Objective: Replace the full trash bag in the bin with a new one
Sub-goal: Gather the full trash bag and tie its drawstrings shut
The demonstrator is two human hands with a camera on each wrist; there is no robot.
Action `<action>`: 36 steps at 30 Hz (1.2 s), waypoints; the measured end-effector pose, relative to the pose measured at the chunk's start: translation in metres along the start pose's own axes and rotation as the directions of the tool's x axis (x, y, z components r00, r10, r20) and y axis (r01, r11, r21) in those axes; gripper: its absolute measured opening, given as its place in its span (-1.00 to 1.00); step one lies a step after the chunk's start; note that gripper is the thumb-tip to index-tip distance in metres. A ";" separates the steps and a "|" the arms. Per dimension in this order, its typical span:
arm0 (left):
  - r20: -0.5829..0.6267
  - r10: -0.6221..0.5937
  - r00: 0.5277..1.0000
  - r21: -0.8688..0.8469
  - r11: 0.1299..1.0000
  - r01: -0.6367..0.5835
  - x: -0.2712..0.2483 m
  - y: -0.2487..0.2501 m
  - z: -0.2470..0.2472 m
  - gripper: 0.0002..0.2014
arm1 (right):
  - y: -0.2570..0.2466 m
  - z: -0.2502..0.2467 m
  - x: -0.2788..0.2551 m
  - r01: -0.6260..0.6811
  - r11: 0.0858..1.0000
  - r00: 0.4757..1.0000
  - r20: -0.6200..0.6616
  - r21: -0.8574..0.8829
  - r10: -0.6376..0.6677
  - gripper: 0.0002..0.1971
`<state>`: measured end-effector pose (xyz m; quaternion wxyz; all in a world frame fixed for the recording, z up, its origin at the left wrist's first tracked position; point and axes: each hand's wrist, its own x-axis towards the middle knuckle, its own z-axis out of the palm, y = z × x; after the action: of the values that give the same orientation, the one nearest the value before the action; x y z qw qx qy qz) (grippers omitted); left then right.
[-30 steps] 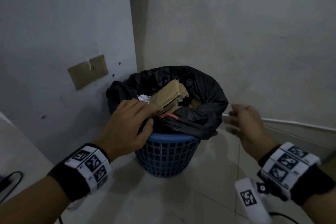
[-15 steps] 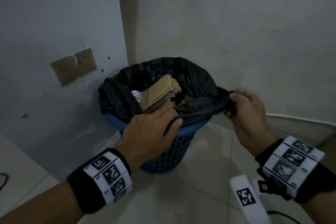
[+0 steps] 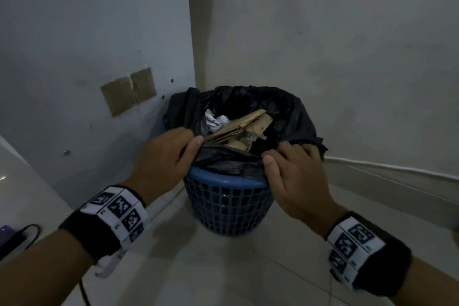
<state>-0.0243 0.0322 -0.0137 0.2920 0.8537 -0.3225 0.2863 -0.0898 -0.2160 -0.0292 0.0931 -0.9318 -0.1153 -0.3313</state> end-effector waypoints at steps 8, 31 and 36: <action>0.013 0.161 0.987 -0.002 0.987 -0.161 0.014 0.048 0.006 -0.72 | -0.019 -0.018 0.001 -0.020 0.873 1.000 -0.003 0.487 0.024 -0.77; 0.258 0.055 0.965 0.263 0.957 -0.125 0.006 0.076 0.038 -0.40 | 0.044 -0.042 0.035 -0.526 0.242 0.592 0.147 0.815 0.792 -0.72; 0.218 0.116 0.969 0.107 0.984 -0.142 0.006 0.052 0.019 -0.43 | 0.019 -0.035 0.038 -0.256 0.758 0.892 -0.156 0.600 0.425 -0.75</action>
<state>-0.0518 -0.0158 -0.0060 0.1842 0.8726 -0.3884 0.2319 -0.0770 -0.2376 0.0196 0.4391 -0.8098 -0.0203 -0.3887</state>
